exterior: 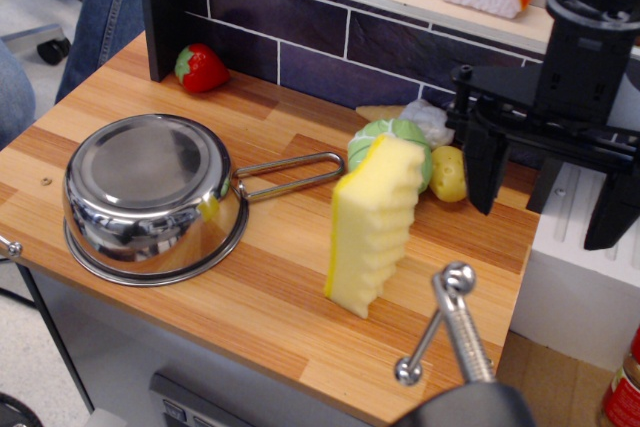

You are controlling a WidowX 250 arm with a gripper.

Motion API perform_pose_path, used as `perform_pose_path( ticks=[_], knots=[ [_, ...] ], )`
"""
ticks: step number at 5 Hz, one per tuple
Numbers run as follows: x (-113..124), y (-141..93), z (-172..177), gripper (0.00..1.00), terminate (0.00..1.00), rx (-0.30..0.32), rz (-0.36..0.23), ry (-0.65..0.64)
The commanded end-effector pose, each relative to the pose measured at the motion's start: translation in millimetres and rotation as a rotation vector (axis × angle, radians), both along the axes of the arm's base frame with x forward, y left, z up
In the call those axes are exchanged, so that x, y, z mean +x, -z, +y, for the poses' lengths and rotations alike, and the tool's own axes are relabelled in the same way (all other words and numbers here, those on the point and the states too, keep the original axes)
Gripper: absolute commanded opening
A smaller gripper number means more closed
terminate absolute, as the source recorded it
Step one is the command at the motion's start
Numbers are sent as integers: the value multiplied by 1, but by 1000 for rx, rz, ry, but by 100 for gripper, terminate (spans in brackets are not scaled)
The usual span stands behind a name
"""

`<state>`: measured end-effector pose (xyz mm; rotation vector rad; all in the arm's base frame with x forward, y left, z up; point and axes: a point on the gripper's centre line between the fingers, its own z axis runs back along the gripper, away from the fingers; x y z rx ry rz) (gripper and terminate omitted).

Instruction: Wipe pot with sponge

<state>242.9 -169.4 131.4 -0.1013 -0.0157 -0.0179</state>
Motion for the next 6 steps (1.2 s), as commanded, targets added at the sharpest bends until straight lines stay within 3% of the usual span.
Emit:
perform_pose_path(
  ticks=[1, 3, 4, 6],
  knots=[
    [0, 0, 0, 100, 0, 0, 0, 0],
    [18, -33, 46, 100, 0, -68, -1, 126],
    [23, -31, 68, 100, 0, -76, 4, 156],
    [23, -1, 80, 100, 0, -37, -36, 139]
  ],
)
